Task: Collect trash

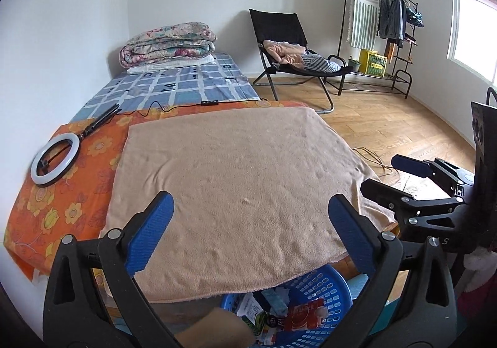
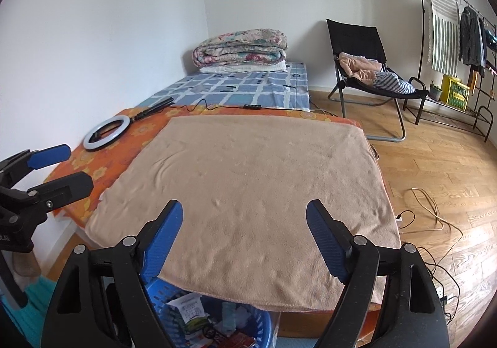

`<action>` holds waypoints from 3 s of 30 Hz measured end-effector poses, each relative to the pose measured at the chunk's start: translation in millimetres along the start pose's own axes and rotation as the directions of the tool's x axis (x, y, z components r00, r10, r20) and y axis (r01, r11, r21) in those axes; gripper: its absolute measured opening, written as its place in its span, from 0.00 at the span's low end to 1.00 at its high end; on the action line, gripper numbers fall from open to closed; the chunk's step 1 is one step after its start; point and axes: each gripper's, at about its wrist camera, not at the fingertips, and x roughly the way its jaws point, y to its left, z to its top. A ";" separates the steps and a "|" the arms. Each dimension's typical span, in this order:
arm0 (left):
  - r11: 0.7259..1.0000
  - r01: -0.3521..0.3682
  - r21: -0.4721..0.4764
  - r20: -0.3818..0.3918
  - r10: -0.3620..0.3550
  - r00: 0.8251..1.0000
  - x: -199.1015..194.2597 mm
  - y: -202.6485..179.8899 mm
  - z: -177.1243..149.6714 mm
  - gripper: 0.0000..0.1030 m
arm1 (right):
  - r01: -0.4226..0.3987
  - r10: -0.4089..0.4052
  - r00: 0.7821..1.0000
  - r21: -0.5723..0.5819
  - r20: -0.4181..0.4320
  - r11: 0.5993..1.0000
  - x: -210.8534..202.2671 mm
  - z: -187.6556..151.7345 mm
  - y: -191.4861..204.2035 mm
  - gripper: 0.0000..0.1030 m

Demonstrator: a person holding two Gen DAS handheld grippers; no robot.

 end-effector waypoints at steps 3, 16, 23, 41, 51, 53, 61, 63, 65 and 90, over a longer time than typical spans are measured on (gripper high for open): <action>1.000 -0.030 0.006 -0.007 0.030 1.000 8.8 2.5 -2.5 0.99 | -0.009 0.009 0.999 0.017 -0.042 1.000 13.5 -1.2 -1.4 0.79; 0.997 -0.077 -0.006 -0.054 0.077 0.996 23.4 4.4 -10.5 1.00 | 0.007 -0.006 0.998 0.016 -0.065 1.000 21.8 -2.8 3.3 0.79; 0.997 -0.070 -0.037 -0.082 0.067 0.994 26.4 7.9 -13.9 1.00 | 0.012 -0.010 0.998 0.050 -0.056 0.999 19.1 -4.5 -3.8 0.79; 0.997 -0.075 -0.031 -0.090 0.072 0.993 26.7 5.8 -15.0 1.00 | 0.006 -0.002 0.998 0.064 -0.064 0.998 21.7 -5.6 -3.5 0.79; 0.997 -0.075 -0.032 -0.090 0.071 0.993 26.8 6.0 -14.9 1.00 | -0.002 0.006 0.998 0.067 -0.056 0.998 19.3 -4.8 -4.6 0.79; 0.997 -0.074 -0.031 -0.091 0.071 0.993 27.5 4.9 -15.3 1.00 | -0.003 0.007 0.998 0.067 -0.057 0.998 19.5 -5.1 -4.3 0.79; 0.997 -0.074 -0.032 -0.091 0.071 0.993 27.0 5.6 -14.6 1.00 | -0.006 0.010 0.998 0.070 -0.058 0.998 19.1 -5.2 -3.3 0.79; 0.997 -0.074 -0.032 -0.090 0.071 0.993 27.0 5.0 -14.9 1.00 | -0.006 0.010 0.998 0.070 -0.058 0.998 19.3 -5.2 -2.8 0.79; 0.997 -0.074 -0.033 -0.091 0.071 0.993 27.0 4.7 -15.0 1.00 | -0.005 0.010 0.998 0.071 -0.059 0.997 19.5 -5.3 -2.7 0.79; 0.997 -0.074 -0.032 -0.092 0.071 0.993 27.5 6.3 -14.7 1.00 | -0.009 0.014 0.998 0.082 -0.063 0.997 20.1 -7.3 0.5 0.79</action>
